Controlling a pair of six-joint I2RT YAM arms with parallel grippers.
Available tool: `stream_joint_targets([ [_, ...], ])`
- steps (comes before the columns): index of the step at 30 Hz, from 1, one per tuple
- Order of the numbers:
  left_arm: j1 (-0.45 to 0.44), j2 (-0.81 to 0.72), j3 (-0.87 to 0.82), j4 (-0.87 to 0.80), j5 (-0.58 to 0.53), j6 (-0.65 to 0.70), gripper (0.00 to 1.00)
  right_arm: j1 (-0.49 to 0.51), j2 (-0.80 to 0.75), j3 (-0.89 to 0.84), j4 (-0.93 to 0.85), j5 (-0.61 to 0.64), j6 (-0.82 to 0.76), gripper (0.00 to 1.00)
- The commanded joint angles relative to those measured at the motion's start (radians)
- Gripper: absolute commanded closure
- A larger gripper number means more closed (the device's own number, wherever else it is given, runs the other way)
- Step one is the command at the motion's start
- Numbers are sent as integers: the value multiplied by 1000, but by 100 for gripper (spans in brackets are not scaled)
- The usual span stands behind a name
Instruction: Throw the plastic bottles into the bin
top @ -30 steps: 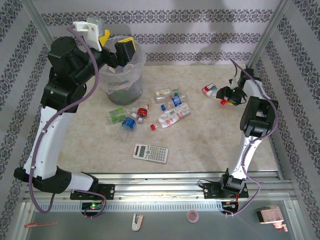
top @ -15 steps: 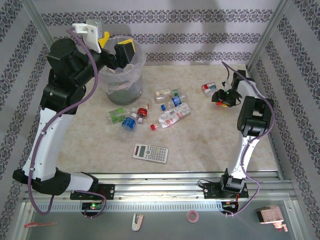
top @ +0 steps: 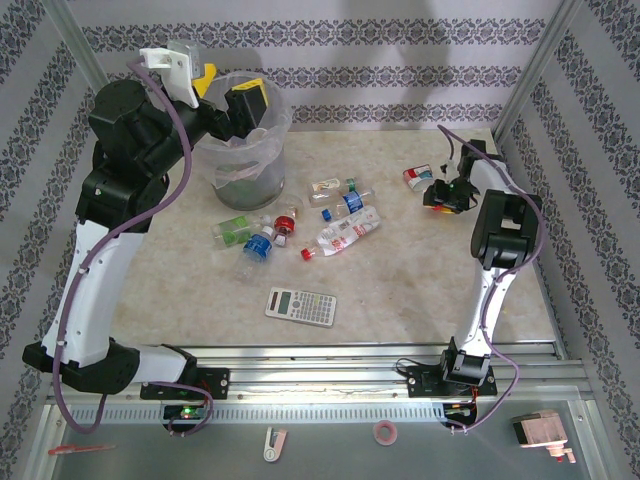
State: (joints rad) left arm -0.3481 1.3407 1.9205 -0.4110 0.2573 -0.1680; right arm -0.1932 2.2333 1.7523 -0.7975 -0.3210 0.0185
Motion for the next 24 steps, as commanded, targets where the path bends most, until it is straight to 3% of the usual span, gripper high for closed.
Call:
stream_joint_targets([
  [1, -13, -19, -5, 34, -2, 5, 0, 15, 24, 37, -25, 23, -20, 53],
  [16, -14, 6, -5, 51, 17, -18, 0, 33, -68, -75, 14, 33, -16, 83],
  [24, -12, 66, -7, 76, 82, -113, 0, 48, -252, -215, 113, 2, 15, 89],
])
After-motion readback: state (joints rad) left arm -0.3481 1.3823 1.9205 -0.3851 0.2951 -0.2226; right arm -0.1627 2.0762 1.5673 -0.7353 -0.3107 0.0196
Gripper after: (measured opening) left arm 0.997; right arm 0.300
